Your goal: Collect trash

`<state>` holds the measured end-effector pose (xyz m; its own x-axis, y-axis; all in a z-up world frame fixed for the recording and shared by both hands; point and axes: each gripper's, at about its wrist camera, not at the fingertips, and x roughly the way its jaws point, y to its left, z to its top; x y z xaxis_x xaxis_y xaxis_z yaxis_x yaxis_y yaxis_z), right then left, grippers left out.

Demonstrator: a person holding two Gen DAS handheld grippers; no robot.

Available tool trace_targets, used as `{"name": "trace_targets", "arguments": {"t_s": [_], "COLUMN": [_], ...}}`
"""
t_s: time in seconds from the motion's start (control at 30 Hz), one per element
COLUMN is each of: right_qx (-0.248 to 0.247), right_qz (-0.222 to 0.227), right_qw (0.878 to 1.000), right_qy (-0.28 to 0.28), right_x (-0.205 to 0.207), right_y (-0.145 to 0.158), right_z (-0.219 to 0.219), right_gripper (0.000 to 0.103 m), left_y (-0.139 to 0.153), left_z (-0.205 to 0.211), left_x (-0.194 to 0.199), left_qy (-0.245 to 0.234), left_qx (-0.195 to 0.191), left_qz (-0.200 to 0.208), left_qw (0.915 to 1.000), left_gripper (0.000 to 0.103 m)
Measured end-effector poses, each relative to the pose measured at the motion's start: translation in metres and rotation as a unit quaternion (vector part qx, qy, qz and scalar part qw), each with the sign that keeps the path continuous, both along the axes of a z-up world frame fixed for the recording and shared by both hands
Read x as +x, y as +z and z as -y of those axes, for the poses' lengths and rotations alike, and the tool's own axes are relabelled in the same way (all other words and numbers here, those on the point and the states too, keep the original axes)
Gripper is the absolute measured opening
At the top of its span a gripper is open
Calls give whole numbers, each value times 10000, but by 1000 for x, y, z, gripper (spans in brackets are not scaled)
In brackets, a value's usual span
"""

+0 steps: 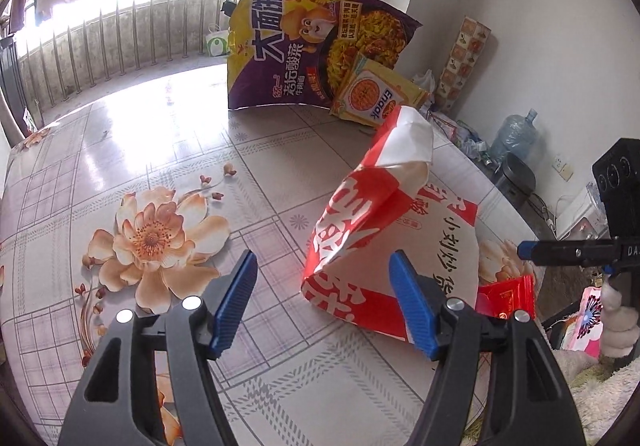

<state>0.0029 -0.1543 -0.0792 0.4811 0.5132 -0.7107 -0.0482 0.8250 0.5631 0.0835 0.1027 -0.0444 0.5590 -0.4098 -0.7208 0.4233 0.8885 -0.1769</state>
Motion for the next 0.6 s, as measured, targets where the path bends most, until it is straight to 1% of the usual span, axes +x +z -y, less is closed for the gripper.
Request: {"name": "trace_targets", "arguments": {"t_s": [0.17,0.27,0.33,0.43,0.47,0.5,0.6], "right_qx": [76,167,380,980,1155,1309,1505], "right_qz": [479,595,638,634,593,491,186], "right_qw": [9982,9968,9958,9918,9903,9894,9883], "right_qy": [344,514,527,525,500,405,156], "right_x": [25,41,50,64,69,75,93], "right_y": [15,18,22,29,31,31,28], "right_z": [-29,-43,-49,-49,-48,-47,-47], "right_gripper": [55,55,55,57,64,66,67], "left_y": [1,2,3,2,1,0,-4], "left_z": [-12,-21,-25,-26,-27,-27,-25], "left_x": [1,3,3,3,3,4,5], "left_qy": [105,206,247,236,233,227,191], "left_qx": [-175,-354,-421,-362,-342,-339,-348], "left_qz": [-111,-222,-235,-221,-236,-262,-350], "left_qw": [9997,9989,9985,9988,9989,9988,9986], "left_gripper": [66,66,66,66,66,66,66]}}
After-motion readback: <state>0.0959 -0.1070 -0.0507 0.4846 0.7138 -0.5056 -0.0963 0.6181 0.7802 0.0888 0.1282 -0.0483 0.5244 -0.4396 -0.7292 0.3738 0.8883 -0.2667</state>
